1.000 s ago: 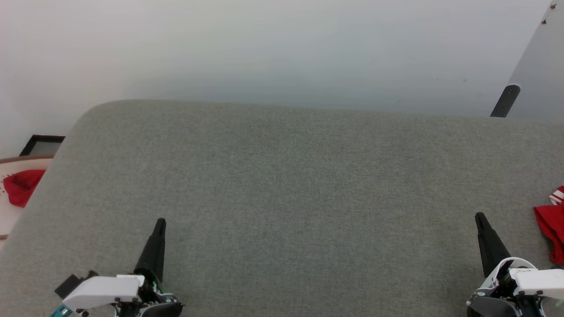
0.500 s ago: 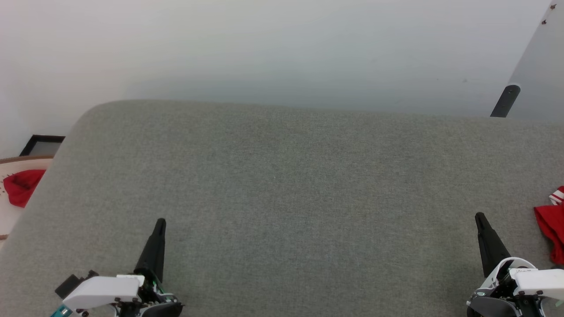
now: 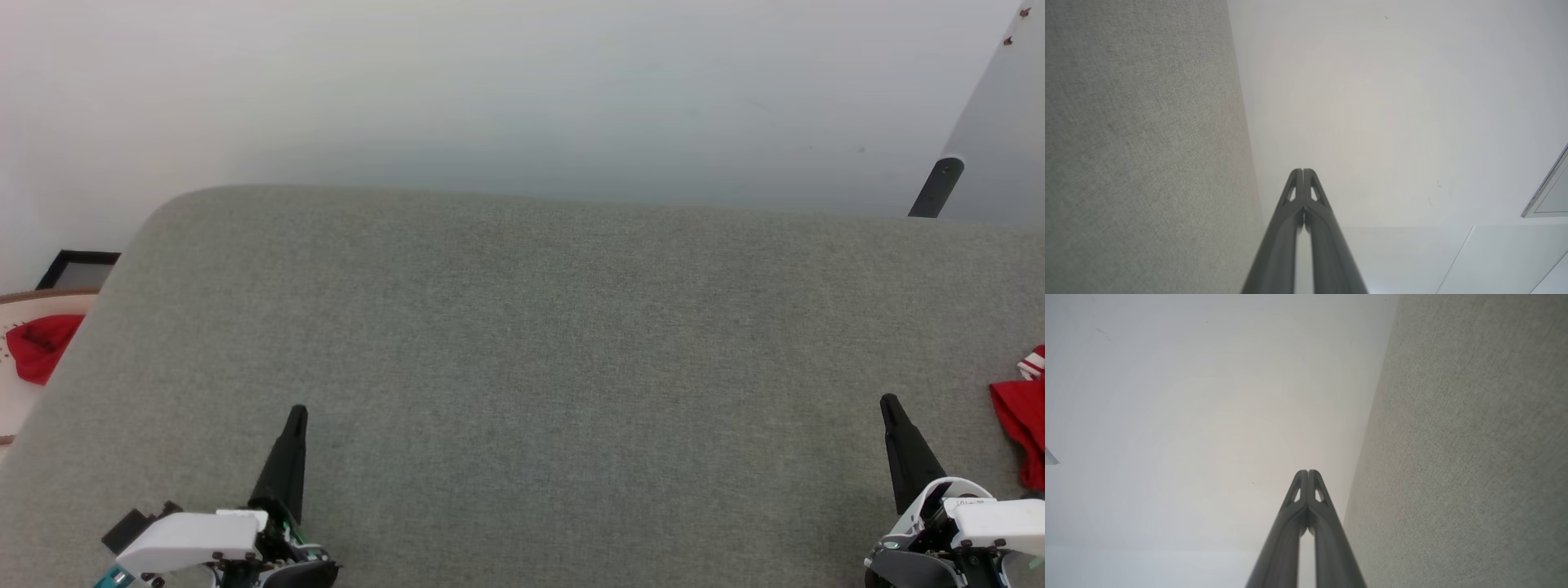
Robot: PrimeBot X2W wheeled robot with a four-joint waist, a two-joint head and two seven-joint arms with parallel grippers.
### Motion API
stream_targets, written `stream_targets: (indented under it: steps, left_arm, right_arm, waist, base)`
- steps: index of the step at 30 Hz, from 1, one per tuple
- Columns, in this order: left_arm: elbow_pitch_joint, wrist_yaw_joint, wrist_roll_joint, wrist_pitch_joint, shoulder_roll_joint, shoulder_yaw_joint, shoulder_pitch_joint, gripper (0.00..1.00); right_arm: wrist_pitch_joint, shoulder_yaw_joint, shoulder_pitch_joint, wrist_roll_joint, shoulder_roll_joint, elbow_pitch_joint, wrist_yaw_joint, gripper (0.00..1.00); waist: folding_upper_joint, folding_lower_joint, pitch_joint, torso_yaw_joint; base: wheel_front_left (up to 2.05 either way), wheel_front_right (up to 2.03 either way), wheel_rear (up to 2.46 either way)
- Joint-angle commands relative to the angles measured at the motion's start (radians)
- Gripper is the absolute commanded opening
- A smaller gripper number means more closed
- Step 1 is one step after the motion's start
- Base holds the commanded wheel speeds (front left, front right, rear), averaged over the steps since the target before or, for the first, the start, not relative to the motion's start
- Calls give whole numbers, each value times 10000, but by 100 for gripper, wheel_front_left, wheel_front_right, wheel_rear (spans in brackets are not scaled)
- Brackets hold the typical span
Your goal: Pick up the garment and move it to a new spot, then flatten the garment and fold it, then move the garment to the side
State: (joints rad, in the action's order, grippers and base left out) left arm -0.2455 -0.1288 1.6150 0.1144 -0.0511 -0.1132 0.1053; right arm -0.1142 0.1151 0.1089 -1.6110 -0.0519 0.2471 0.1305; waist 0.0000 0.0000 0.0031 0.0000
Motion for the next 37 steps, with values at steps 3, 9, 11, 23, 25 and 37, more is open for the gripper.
stream_targets:
  steps: [3, 9, 11, 23, 25, 37]
  left_arm:
    - [-10, -36, -40, 27, 16, -28, 100, 0]
    - [-10, -36, -42, 28, 16, -29, 99, 0]
    - [-10, -36, -42, 29, 16, -28, 99, 0]
    - [-10, -36, -45, 27, 18, -31, 99, 0]
    - [-10, -36, -45, 27, 19, -32, 99, 0]
    - [-9, -36, -46, 27, 19, -31, 100, 0]
  right_arm:
    - [1, -30, 36, -38, 35, 1, 4, 0]
    - [3, -30, 36, -38, 35, 1, 4, 0]
    - [1, -30, 36, -38, 35, 1, 4, 0]
    - [1, -31, 36, -40, 35, 0, 4, 0]
    - [1, -31, 36, -39, 35, 0, 4, 0]
    - [3, -31, 36, -39, 35, 0, 4, 0]
  waist:
    - [0, 0, 0, 0]
    - [0, 0, 0, 0]
    - [0, 0, 0, 0]
    - [0, 0, 0, 0]
    - [0, 0, 0, 0]
    - [0, 0, 0, 0]
  base:
    - [0, 0, 0]
    - [0, 0, 0]
    - [0, 0, 0]
    - [0, 0, 0]
    - [0, 0, 0]
    - [0, 0, 0]
